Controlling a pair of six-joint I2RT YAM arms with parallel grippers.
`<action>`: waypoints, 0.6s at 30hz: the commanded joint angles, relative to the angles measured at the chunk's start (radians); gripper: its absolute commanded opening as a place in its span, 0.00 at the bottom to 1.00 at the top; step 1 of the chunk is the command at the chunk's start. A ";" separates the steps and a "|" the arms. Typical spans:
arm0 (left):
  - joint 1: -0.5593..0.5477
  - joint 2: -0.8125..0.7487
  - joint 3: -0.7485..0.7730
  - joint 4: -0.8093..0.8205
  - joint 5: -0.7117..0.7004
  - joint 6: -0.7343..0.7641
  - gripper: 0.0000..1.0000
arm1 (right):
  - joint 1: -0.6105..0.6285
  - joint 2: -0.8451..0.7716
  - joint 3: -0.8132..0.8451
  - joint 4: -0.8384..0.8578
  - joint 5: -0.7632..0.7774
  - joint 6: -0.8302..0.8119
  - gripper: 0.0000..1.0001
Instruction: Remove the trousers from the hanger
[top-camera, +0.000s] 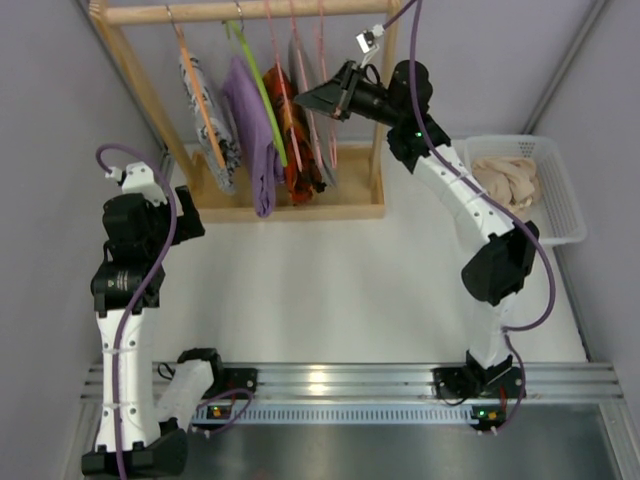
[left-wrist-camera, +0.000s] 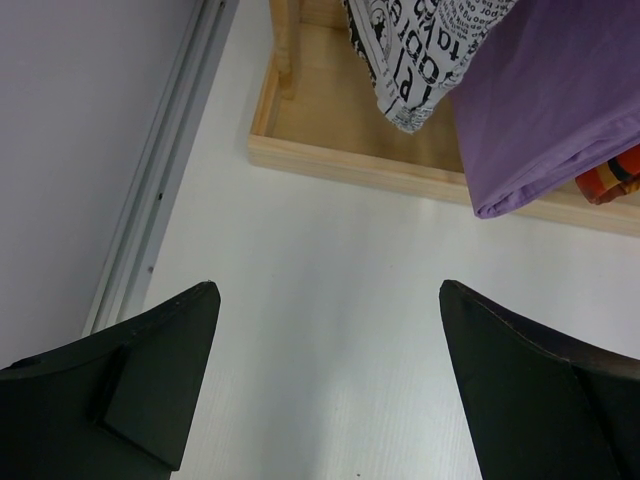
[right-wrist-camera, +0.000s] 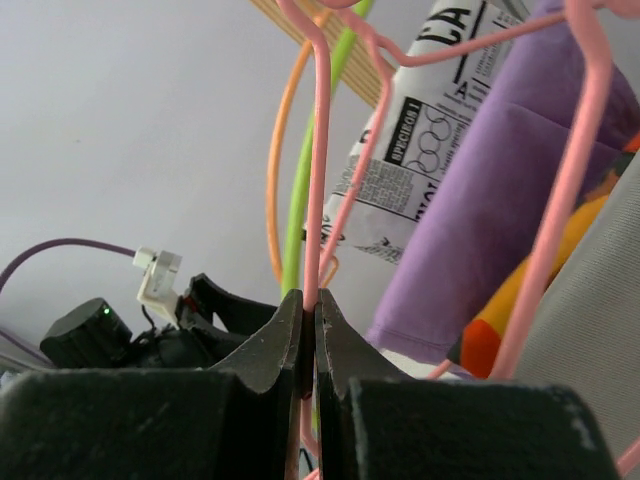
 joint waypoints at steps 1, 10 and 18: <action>0.005 0.000 0.001 0.034 0.022 -0.015 0.98 | 0.000 -0.110 0.105 0.144 -0.041 -0.059 0.00; 0.005 -0.028 0.035 0.033 0.049 -0.011 0.98 | -0.008 -0.217 0.005 0.177 -0.077 -0.022 0.00; 0.005 -0.103 0.055 0.031 0.238 -0.009 0.97 | -0.008 -0.368 -0.193 0.176 -0.118 -0.034 0.00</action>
